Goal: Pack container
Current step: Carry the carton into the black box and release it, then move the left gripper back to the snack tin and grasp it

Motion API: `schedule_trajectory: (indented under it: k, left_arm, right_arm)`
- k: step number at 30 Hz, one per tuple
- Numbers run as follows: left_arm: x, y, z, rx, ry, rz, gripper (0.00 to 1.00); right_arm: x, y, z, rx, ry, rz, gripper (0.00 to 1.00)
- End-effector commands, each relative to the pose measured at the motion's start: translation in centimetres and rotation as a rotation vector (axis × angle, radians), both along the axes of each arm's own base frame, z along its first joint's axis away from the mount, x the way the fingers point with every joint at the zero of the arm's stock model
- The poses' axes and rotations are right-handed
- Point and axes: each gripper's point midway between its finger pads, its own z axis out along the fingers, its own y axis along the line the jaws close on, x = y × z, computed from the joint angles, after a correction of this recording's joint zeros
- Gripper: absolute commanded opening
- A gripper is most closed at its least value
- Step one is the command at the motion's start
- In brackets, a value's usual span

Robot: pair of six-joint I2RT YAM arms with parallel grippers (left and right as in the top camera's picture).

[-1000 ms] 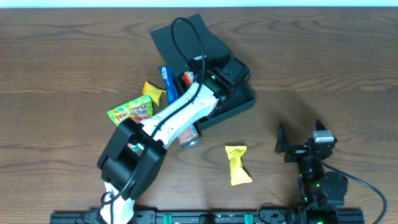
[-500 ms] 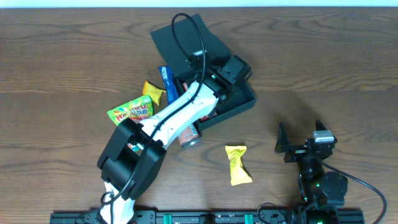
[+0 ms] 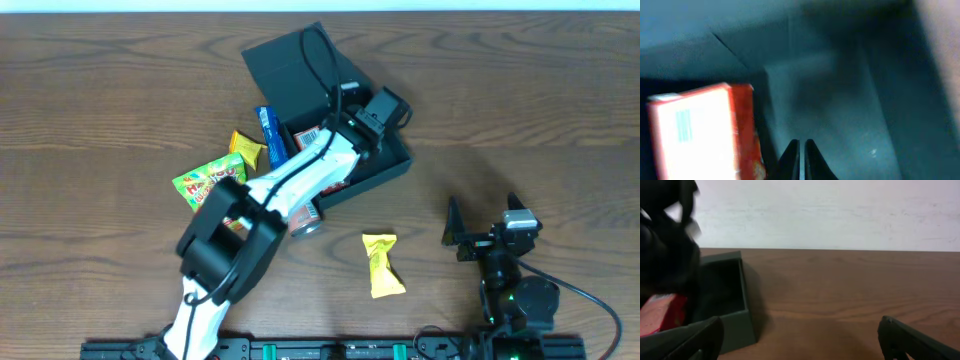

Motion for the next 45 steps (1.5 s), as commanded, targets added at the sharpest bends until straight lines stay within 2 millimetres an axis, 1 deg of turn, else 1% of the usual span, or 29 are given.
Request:
schedule_trajectory:
  k: [1,7,15,18,22,23,25,27,29,31,34,35,36,37,38,39,41,42,45]
  left_arm:
    - [-0.3,-0.4,-0.7,-0.028,0.042,0.0,0.06]
    - [-2.1,1.7,-1.7,-0.012,0.128,0.14,0.06]
    - [-2.9,4.0,-2.1,0.054,0.179,0.176,0.06]
    - [-2.9,4.2,-1.8,0.059,0.18,0.164,0.06]
    - [-2.3,3.9,0.5,0.048,0.13,0.107,0.06]
    - [-2.2,3.8,1.6,0.04,0.114,0.09,0.06]
    - [-2.5,4.0,3.4,0.029,0.098,0.08,0.06]
    - [-3.3,4.6,5.4,0.025,0.093,0.079,0.06]
    - [-4.5,5.5,7.0,0.04,0.102,0.079,0.06]
    - [-7.2,7.1,8.9,0.065,0.142,0.112,0.06]
    - [-11.1,9.7,10.7,0.144,0.181,0.209,0.06]
    - [-12.0,10.4,11.2,0.164,0.181,0.242,0.06]
    - [-13.2,11.2,11.8,0.187,0.176,0.284,0.1]
    - [-14.0,11.6,11.9,0.191,0.178,0.298,0.22]
    - [-14.7,11.7,11.7,0.185,0.194,0.283,0.29]
    - [-15.1,11.7,11.3,0.177,0.209,0.26,0.3]
    - [-15.7,11.6,10.4,0.155,0.237,0.2,0.44]
    - [-16.0,11.5,9.9,0.134,0.246,0.169,0.49]
    - [-16.5,10.2,7.9,0.021,0.244,-0.017,0.82]
  right_arm:
    - [0.0,-0.4,-0.2,-0.011,0.004,-0.017,0.99]
    - [0.0,-0.4,-0.2,-0.011,0.004,-0.017,0.99]
    - [0.0,-0.4,-0.2,-0.011,0.004,-0.017,0.99]
    - [0.0,-0.4,-0.2,-0.011,0.004,-0.017,0.99]
    - [0.0,-0.4,-0.2,-0.011,0.004,-0.017,0.99]
    - [0.0,-0.4,-0.2,-0.011,0.004,-0.017,0.99]
    - [0.0,-0.4,-0.2,-0.011,0.004,-0.017,0.99]
    - [0.0,-0.4,-0.2,-0.011,0.004,-0.017,0.99]
    - [0.0,-0.4,-0.2,-0.011,0.004,-0.017,0.99]
    - [0.0,-0.4,-0.2,-0.011,0.004,-0.017,0.99]
    - [0.0,-0.4,-0.2,-0.011,0.004,-0.017,0.99]
    - [0.0,-0.4,-0.2,-0.011,0.004,-0.017,0.99]
    - [0.0,-0.4,-0.2,-0.011,0.004,-0.017,0.99]
    - [0.0,-0.4,-0.2,-0.011,0.004,-0.017,0.99]
    - [0.0,-0.4,-0.2,-0.011,0.004,-0.017,0.99]
    - [0.0,-0.4,-0.2,-0.011,0.004,-0.017,0.99]
    - [0.0,-0.4,-0.2,-0.011,0.004,-0.017,0.99]
    - [0.0,-0.4,-0.2,-0.011,0.004,-0.017,0.99]
    - [0.0,-0.4,-0.2,-0.011,0.004,-0.017,0.99]
